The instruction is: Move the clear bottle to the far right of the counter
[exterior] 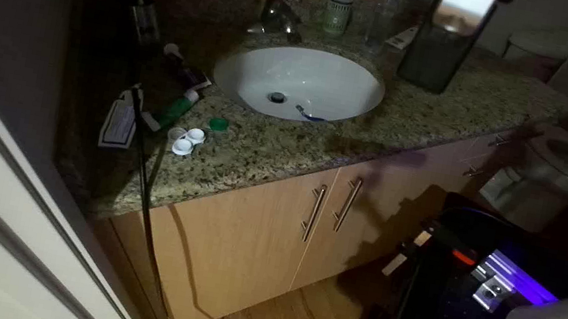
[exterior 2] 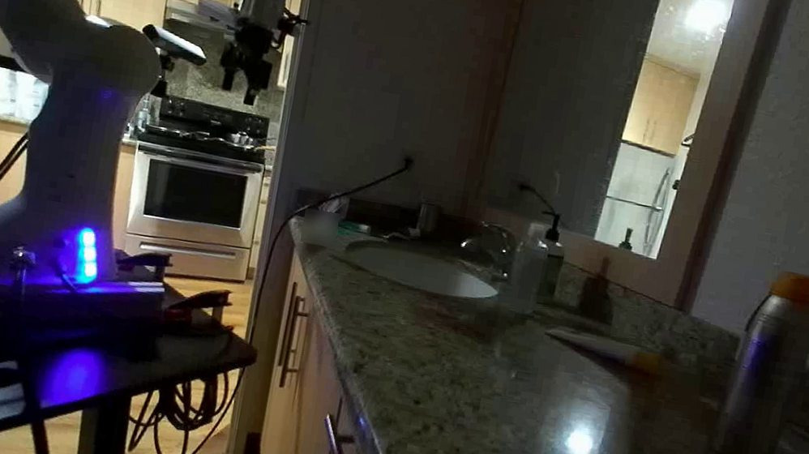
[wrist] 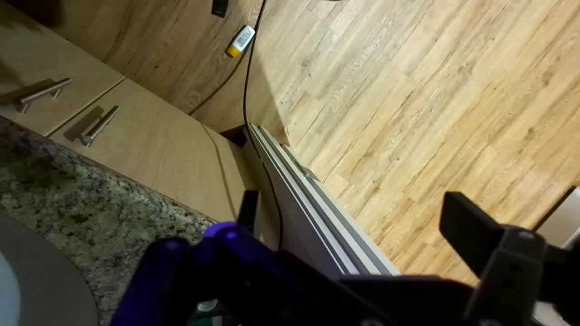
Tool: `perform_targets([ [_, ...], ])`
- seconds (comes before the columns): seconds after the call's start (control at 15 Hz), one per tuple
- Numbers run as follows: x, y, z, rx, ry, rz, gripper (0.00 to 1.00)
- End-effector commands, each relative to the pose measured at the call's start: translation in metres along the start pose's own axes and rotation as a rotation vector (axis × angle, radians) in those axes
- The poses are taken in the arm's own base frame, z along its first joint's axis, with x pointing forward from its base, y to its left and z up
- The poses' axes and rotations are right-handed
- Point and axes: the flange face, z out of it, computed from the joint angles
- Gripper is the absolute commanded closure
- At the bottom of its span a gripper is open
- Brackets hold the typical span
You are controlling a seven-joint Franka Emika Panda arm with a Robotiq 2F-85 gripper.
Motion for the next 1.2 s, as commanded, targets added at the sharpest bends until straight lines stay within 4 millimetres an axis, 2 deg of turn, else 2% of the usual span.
perform_targets([
  [0.0,0.000,0.000,-0.001,0.000,-0.001,0.000,0.00],
  [0.13,0.012,0.004,0.005,0.005,0.066,0.026,0.00],
  [0.33,0.072,0.018,-0.009,0.062,0.228,0.177,0.00],
  [0.4,0.095,0.029,-0.019,0.077,0.278,0.220,0.00],
  [0.53,0.126,0.052,-0.040,0.093,0.366,0.316,0.00],
  [0.8,0.184,0.115,-0.088,0.117,0.523,0.505,0.00],
  [0.87,0.189,0.129,-0.102,0.128,0.556,0.554,0.00],
  [1.0,0.193,0.130,-0.118,0.167,0.608,0.658,0.00],
  [1.07,0.183,0.131,-0.108,0.128,0.572,0.583,0.00],
  [1.13,0.187,0.133,-0.114,0.139,0.586,0.616,0.00],
])
